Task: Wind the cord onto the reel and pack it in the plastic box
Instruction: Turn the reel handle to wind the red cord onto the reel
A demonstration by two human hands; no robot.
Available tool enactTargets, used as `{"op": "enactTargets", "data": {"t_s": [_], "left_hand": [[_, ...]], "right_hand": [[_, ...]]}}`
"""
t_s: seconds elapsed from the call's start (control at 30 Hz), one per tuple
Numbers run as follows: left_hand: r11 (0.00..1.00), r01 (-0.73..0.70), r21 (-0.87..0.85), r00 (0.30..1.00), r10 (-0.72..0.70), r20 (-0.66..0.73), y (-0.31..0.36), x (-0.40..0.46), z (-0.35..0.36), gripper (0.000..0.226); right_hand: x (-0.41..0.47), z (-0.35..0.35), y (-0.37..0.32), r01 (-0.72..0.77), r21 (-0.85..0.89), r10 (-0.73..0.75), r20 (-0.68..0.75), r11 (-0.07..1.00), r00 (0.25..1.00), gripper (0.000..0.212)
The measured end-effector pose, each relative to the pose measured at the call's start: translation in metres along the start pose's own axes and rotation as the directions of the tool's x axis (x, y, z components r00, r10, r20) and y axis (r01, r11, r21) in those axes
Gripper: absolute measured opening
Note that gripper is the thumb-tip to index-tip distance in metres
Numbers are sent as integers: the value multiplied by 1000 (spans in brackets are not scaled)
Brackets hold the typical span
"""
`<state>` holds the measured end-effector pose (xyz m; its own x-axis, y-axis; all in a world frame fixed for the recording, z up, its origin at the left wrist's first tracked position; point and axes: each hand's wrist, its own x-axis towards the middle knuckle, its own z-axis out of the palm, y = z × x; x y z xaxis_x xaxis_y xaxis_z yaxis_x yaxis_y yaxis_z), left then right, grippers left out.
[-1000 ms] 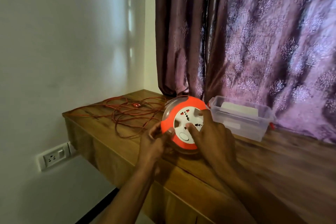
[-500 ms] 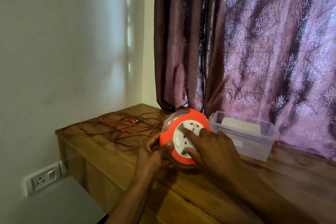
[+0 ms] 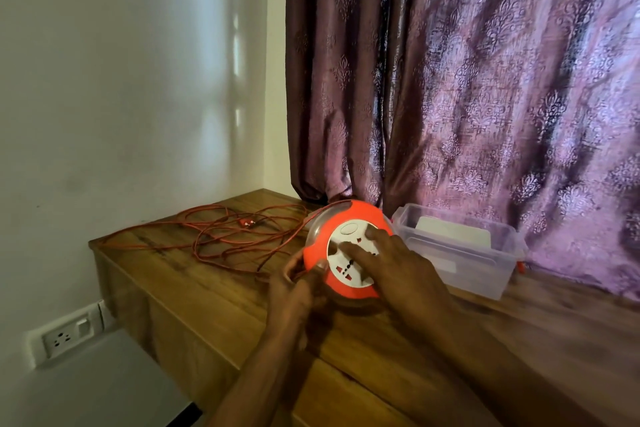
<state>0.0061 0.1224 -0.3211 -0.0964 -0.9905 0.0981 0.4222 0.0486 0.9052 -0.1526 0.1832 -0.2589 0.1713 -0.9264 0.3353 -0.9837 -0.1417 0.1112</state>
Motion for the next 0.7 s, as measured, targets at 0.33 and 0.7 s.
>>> {"op": "enactTargets", "data": {"t_s": [0.33,0.7], "left_hand": [[1000,-3,2,1000,3,-18,2,2,10,33],[999,-34,-16,999,34,11,7,6,-4,25]], "right_hand": [[16,18,-4,-251,159,284,-237,955,929,65],[2,6,-3,29,3,-29,-37,1000,999,66]]}}
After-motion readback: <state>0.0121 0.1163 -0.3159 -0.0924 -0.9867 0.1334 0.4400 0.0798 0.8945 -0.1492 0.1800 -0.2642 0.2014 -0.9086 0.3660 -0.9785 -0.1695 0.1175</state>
